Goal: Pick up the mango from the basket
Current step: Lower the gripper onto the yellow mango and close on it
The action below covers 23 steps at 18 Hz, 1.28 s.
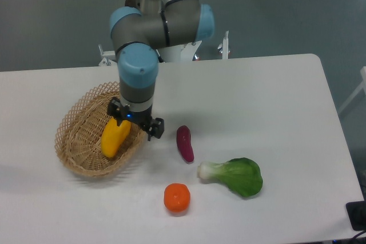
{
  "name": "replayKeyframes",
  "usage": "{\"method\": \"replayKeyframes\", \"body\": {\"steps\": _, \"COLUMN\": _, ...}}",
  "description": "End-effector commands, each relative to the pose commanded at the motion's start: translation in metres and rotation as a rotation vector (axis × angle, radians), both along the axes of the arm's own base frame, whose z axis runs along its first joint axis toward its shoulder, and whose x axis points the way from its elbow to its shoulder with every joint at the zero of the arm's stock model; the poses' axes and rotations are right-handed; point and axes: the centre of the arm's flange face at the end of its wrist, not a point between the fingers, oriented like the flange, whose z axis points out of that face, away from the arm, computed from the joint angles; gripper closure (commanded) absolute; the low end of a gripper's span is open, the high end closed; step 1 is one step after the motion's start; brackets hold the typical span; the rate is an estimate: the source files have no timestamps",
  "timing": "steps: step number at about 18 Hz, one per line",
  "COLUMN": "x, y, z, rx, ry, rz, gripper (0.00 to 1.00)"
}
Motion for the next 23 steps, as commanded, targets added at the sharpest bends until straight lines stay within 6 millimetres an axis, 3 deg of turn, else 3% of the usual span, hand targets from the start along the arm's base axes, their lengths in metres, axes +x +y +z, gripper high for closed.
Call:
{"method": "replayKeyframes", "body": {"steps": 11, "x": 0.023, "y": 0.016, "z": -0.044, "rx": -0.065, "ry": -0.037, "rz": -0.011, "gripper": 0.00}}
{"method": "replayKeyframes", "body": {"steps": 20, "x": 0.036, "y": 0.022, "z": -0.052, "rx": -0.068, "ry": -0.036, "rz": -0.010, "gripper": 0.00}}
{"method": "replayKeyframes", "body": {"steps": 23, "x": 0.037, "y": 0.023, "z": -0.053, "rx": -0.068, "ry": -0.034, "rz": -0.009, "gripper": 0.22}}
